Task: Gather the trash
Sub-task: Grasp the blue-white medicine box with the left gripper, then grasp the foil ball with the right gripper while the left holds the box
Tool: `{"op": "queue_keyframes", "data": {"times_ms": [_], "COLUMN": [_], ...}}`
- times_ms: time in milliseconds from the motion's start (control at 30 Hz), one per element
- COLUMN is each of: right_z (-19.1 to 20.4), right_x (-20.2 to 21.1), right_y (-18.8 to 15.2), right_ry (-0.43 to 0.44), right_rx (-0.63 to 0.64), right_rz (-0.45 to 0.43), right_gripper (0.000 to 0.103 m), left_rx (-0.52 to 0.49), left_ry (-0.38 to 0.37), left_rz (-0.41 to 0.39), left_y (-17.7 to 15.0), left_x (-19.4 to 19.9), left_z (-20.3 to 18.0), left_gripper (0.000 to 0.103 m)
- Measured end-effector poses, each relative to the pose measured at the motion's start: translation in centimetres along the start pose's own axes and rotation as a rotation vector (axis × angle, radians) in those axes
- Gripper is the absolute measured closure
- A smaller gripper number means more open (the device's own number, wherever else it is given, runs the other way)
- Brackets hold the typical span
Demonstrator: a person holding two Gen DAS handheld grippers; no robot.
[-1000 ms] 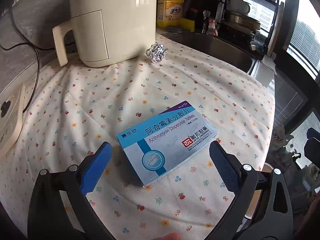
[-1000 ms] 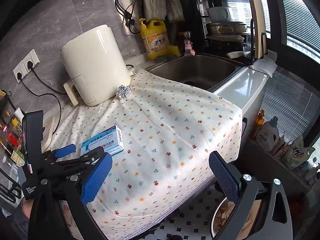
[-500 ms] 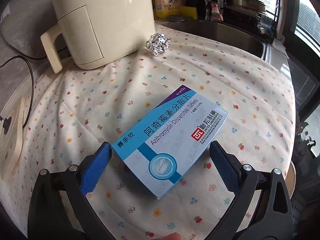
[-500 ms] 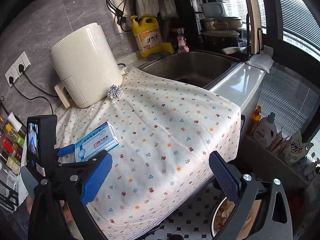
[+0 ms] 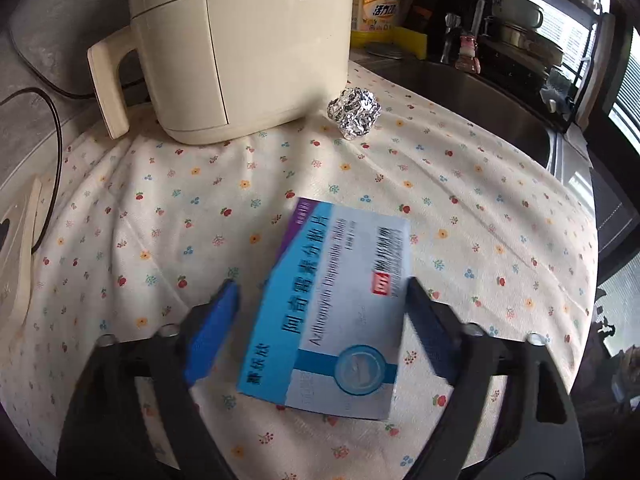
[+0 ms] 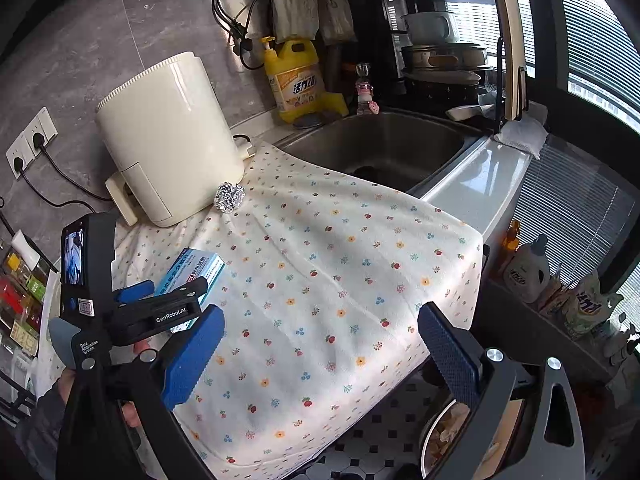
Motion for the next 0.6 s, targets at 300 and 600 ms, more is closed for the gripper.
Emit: {"op": "queue_keyframes", "data": {"times_ms": [300,600], "right_z": [3.1,7.0], "right_x": [-2.8,-7.4], "right_y": [2.7,7.2], "right_ry": [0.092,0.196], "right_rx": [0.074,0.192], "right_rz": [-0.007,-0.014], "right_gripper": [0.009,0.019], "left_rx": [0.099,0.215], "left_ry": [0.039,0.096], "left_rz": [-0.089,-0.156], "left_y": [1.6,5.2], "left_x": [2.2,2.8], "left_z": [3.3,6.6], "left_gripper": [0.038,0.037]}}
Point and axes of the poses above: each gripper's, at about its wrist camera, not at the fingertips, and x roughly against the way its jaws point, z to its left, y to its top, the point moved 5 cm from there along -x, roughly the way its jaws point, and after that the axes turned 11 degrees about x, right-handed, at the moved point
